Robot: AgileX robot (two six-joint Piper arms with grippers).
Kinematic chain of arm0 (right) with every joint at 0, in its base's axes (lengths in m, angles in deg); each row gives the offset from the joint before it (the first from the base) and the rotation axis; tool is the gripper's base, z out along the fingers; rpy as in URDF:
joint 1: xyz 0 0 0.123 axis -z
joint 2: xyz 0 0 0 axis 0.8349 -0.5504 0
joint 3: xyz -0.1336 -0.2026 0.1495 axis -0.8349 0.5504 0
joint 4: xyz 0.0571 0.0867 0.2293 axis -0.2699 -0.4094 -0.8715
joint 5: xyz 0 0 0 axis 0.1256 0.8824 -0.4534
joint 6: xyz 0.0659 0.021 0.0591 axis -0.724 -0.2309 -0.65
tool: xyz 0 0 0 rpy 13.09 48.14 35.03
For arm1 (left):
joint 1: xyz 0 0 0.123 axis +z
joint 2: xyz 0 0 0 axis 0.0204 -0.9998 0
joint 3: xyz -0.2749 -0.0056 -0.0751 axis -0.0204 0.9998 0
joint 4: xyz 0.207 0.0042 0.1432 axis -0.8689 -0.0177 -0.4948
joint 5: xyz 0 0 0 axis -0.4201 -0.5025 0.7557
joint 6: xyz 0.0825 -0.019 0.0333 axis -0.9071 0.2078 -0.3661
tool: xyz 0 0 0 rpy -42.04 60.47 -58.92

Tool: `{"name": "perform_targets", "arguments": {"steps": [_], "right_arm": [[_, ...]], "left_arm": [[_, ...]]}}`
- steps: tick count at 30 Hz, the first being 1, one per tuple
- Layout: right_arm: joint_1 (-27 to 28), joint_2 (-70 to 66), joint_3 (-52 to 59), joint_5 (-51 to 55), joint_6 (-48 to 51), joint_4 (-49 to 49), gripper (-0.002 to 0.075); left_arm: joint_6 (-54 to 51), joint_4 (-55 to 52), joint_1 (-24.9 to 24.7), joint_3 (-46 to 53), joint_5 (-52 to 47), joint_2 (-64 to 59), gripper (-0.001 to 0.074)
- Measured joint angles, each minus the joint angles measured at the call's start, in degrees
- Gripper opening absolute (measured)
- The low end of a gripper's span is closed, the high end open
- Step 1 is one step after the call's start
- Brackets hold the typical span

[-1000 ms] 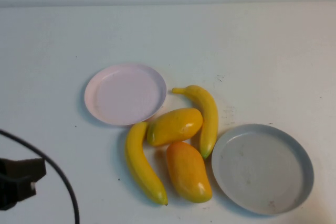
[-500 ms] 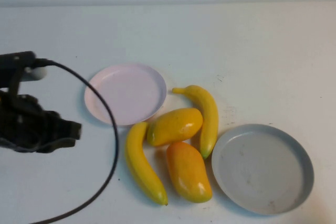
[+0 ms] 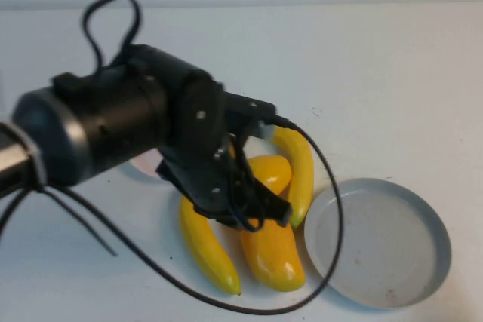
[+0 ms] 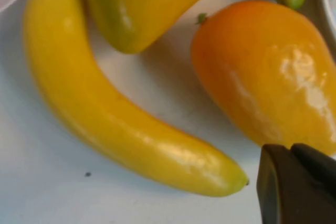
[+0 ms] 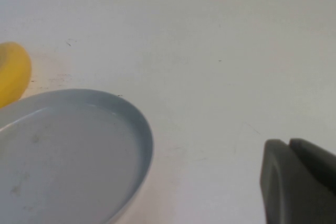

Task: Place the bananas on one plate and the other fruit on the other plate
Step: Put one type of fruit in the left plate

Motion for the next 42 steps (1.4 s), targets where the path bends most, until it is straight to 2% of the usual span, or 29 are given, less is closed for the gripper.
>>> {"name": "perform_targets", "arguments": {"steps": [5,8,10,13,17,18,20,27,42], "right_arm": [[0.00,0.00,0.00,0.00,0.00,0.00,-0.0017],[0.00,0.00,0.00,0.00,0.00,0.00,-0.0017],[0.00,0.00,0.00,0.00,0.00,0.00,-0.0017],[0.00,0.00,0.00,0.00,0.00,0.00,-0.0017],[0.00,0.00,0.00,0.00,0.00,0.00,-0.0017],[0.00,0.00,0.00,0.00,0.00,0.00,-0.0017],[0.00,0.00,0.00,0.00,0.00,0.00,-0.0017],[0.00,0.00,0.00,0.00,0.00,0.00,-0.0017],[0.00,0.00,0.00,0.00,0.00,-0.22,-0.0017]], "left_arm": [[2.69,-1.86,-6.87,-9.12,-4.87,-7.30,-0.0002],[2.68,-1.14,-7.81,-11.88,-5.89,-9.13,0.0001],[2.27,-1.14,-7.86,-12.34,-6.47,-9.70,0.0033],[1.73,-1.27,-7.18,-12.36,-7.65,-11.09,0.0188],[2.77,-1.66,-6.70,-12.36,-7.47,-12.57,0.0525],[4.19,-1.70,-6.70,-12.36,-7.34,-12.60,0.0584],[7.85,-1.70,-6.70,-12.36,-7.20,-12.60,0.0648],[13.37,-3.51,-6.70,-12.36,-6.65,-12.73,0.0668],[14.53,-3.51,-6.61,-12.79,-6.13,-15.83,0.0668]]}}
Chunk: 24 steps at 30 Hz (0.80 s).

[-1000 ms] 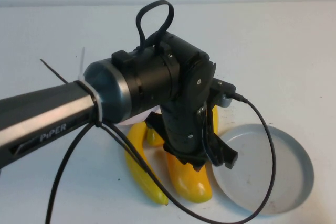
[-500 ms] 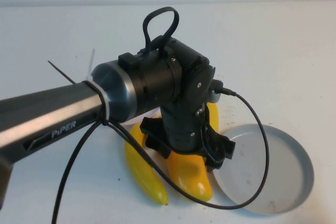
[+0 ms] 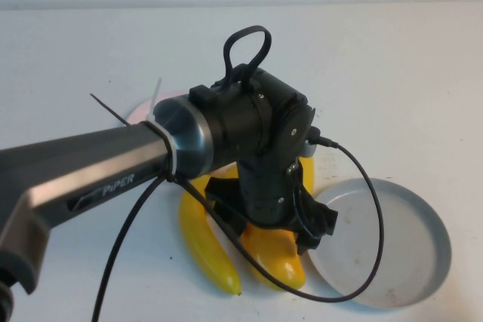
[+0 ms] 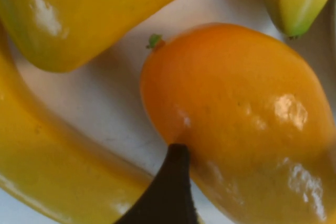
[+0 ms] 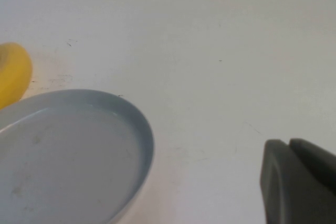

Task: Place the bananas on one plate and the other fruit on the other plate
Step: Put one type of fruit in the left plate

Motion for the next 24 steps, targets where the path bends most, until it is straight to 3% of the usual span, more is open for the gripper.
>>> {"name": "perform_targets", "arguments": {"steps": [16,21,24], "right_arm": [[0.00,0.00,0.00,0.00,0.00,-0.26,-0.0017],[0.00,0.00,0.00,0.00,0.00,-0.26,-0.0017],[0.00,0.00,0.00,0.00,0.00,-0.35,-0.0017]], "left_arm": [[0.00,0.00,0.86,0.02,1.02,-4.30,0.0668],[-0.68,0.00,0.86,0.02,-0.14,-4.30,0.0566],[-1.44,0.00,0.86,-0.02,-0.14,-4.30,0.0557]]}}
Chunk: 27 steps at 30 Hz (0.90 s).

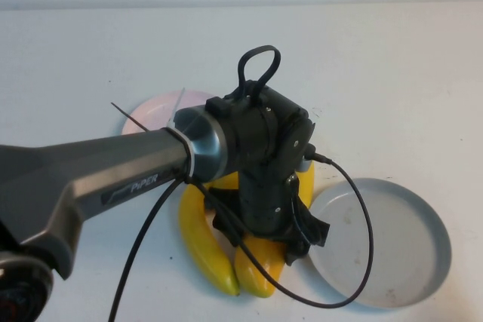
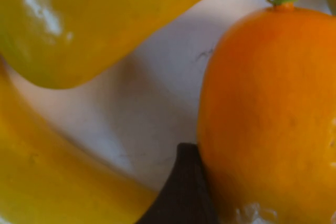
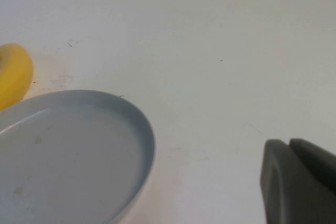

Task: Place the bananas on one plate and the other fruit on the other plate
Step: Put one type of fruit in the left plate

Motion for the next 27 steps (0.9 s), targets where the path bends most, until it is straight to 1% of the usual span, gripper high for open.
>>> {"name": "perform_targets", "arguments": {"steps": [8,11,14,19,22,25,27], "right_arm": [[0.00,0.00,0.00,0.00,0.00,0.00,-0.0017],[0.00,0.00,0.00,0.00,0.00,-0.04,-0.0017],[0.00,0.00,0.00,0.00,0.00,-0.04,-0.0017],[0.00,0.00,0.00,0.00,0.00,-0.04,-0.0017],[0.00,0.00,0.00,0.00,0.00,-0.14,-0.0017],[0.00,0.00,0.00,0.00,0.00,-0.14,-0.0017],[0.00,0.00,0.00,0.00,0.00,-0.14,-0.0017]], "left_arm": [[-2.93,0.00,-0.22,-0.36,0.03,2.88,0.0557],[-6.09,-0.32,0.82,-2.39,0.38,5.20,0.0557],[-8.91,-1.19,4.70,-5.59,1.08,5.73,0.0557],[-10.22,-6.26,14.78,-9.45,3.65,3.77,0.0557],[-11.96,-7.66,19.88,-11.50,5.56,1.62,0.0557],[-14.28,-8.18,23.59,-13.35,6.21,-0.91,0.0557],[-15.36,-8.82,24.96,-14.02,6.26,-2.42,0.0557]]}}
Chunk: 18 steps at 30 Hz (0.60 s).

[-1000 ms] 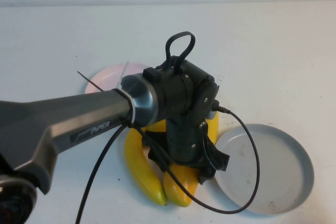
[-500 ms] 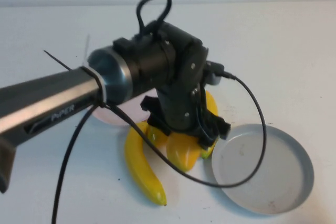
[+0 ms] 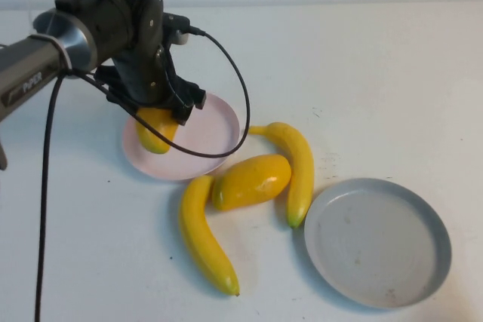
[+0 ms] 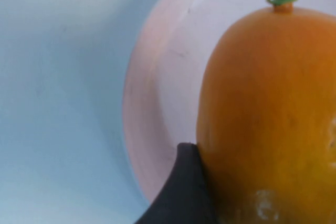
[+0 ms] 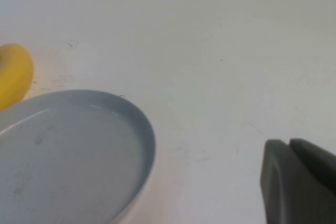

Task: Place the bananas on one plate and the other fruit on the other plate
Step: Put one type of fruit in the left plate

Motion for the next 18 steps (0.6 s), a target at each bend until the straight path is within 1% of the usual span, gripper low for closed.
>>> {"name": "perform_targets", "arguments": {"steps": [9,15,18], "right_arm": [[0.00,0.00,0.00,0.00,0.00,0.00,-0.0017],[0.00,0.00,0.00,0.00,0.00,0.00,-0.0017],[0.00,0.00,0.00,0.00,0.00,0.00,-0.0017]], "left_arm": [[-6.78,-0.44,1.41,-0.94,0.14,-5.46,0.0562],[-7.15,-1.18,1.41,-3.29,-1.40,-5.71,0.0664],[-7.15,-1.76,1.41,-7.83,-5.76,-5.73,0.0667]]}}
